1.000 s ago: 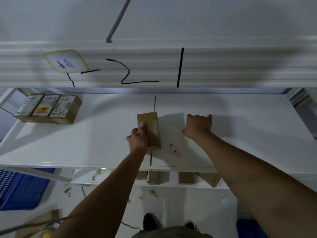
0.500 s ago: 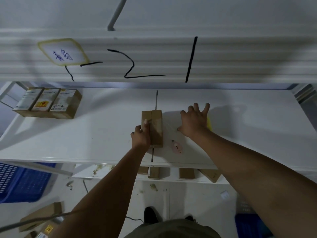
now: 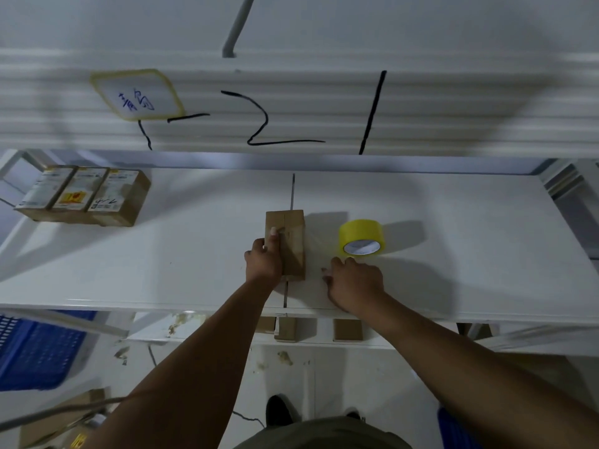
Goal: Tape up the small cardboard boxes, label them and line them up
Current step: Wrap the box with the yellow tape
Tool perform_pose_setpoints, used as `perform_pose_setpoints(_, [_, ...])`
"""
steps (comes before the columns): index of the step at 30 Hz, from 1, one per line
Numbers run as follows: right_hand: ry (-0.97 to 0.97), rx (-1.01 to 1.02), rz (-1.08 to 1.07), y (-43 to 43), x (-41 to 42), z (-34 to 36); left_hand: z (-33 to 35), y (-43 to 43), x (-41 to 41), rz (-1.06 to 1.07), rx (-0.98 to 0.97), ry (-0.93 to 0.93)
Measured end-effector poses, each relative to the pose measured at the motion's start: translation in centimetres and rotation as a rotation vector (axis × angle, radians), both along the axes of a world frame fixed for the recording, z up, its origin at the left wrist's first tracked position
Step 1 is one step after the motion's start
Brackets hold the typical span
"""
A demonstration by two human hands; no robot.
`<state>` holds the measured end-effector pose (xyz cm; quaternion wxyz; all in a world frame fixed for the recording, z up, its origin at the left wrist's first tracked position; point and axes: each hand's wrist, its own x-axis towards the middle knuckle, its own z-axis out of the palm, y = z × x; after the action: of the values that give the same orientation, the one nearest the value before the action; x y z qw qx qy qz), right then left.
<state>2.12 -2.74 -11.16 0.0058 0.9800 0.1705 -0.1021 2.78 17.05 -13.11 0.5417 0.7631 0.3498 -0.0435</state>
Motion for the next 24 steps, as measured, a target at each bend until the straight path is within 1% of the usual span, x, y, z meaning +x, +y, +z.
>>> perform_pose_setpoints(3, [0.065,0.091,-0.027,-0.6,-0.4,-0.8,0.0,0.0,0.0,-0.002,-0.005,-0.002])
perform_pose_setpoints(5, [0.102,0.192,-0.081,-0.6,-0.3,-0.4,0.0,0.0,-0.1,0.001,-0.012,-0.005])
perform_pose_setpoints(6, [0.095,0.297,-0.125,-0.5,-0.3,-0.1,0.0,0.0,-0.1,0.002,-0.018,-0.008])
perform_pose_setpoints(9, [0.013,0.708,-0.253,0.6,0.3,1.3,0.1,0.0,-0.3,0.002,-0.032,-0.020])
perform_pose_setpoints(11, [-0.017,0.848,-0.294,1.6,1.4,2.1,0.1,-0.1,-0.4,-0.002,-0.034,-0.020])
perform_pose_setpoints(13, [-0.003,0.877,-0.330,2.5,2.6,2.7,0.3,-0.1,-0.4,-0.006,-0.020,-0.020])
perform_pose_setpoints(15, [0.051,0.875,-0.392,3.2,3.7,2.8,0.5,-0.1,-0.5,-0.004,-0.017,-0.020])
perform_pose_setpoints(17, [0.076,0.851,-0.410,3.6,4.2,2.7,0.5,-0.1,-0.5,-0.007,-0.020,-0.020])
perform_pose_setpoints(21, [0.069,0.743,-0.331,3.4,3.8,2.8,0.6,0.1,-0.4,-0.011,-0.017,-0.028])
perform_pose_setpoints(24, [0.180,0.639,-0.267,2.8,2.1,2.0,0.6,0.7,-0.4,0.030,-0.090,-0.075])
